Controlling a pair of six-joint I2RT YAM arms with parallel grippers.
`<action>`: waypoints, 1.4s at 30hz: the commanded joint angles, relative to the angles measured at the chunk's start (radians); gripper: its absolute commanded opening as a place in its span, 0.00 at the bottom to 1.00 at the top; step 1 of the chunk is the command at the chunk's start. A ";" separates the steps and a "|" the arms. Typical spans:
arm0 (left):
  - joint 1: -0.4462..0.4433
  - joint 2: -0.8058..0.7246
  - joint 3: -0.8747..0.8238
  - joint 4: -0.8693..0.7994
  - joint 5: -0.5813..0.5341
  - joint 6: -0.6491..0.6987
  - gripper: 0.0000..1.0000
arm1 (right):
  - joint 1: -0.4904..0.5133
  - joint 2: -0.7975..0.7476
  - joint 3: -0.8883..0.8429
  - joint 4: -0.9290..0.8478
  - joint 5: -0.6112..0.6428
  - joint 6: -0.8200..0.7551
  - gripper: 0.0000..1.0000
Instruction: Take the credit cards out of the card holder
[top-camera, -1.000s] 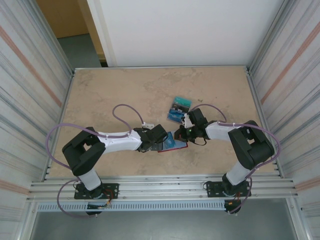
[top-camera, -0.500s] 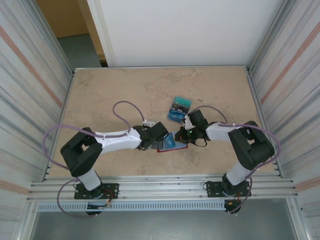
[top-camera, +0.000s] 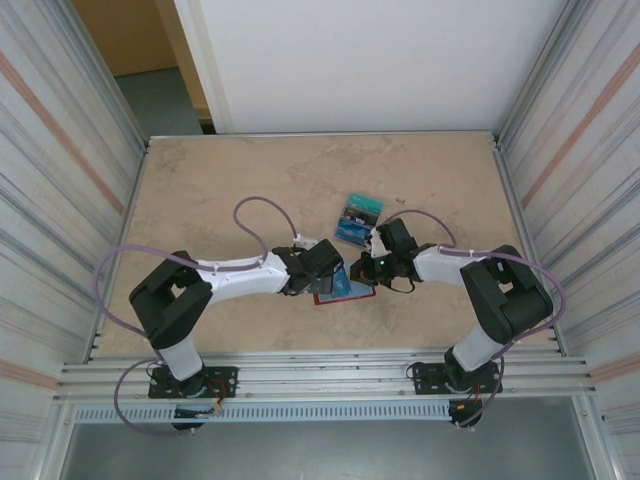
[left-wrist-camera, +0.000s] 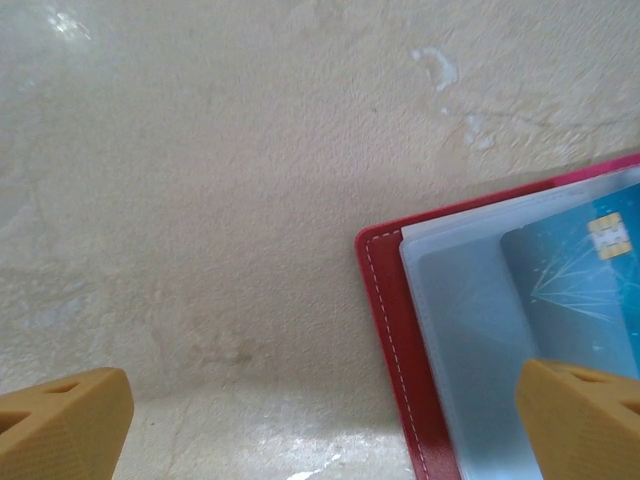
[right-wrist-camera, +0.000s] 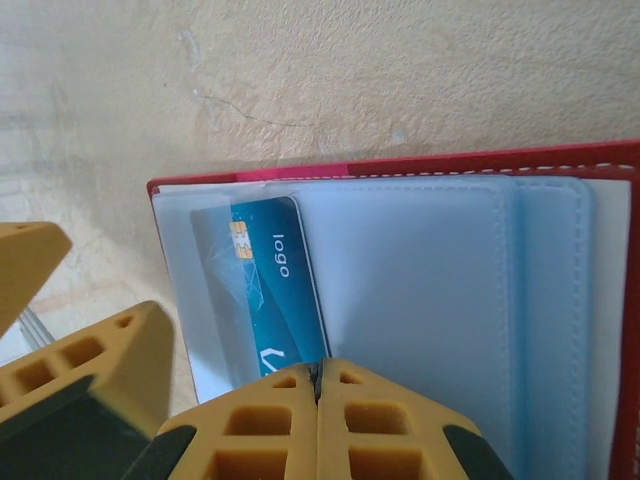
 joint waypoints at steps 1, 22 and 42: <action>0.007 0.028 0.018 0.005 0.013 0.020 0.99 | -0.002 -0.028 -0.013 -0.028 0.011 0.009 0.09; 0.011 0.057 -0.011 0.003 0.028 0.008 0.99 | -0.002 0.042 -0.018 0.031 -0.038 0.027 0.17; 0.010 0.059 -0.020 -0.008 0.031 0.000 0.99 | -0.001 -0.055 -0.003 -0.084 0.062 0.003 0.25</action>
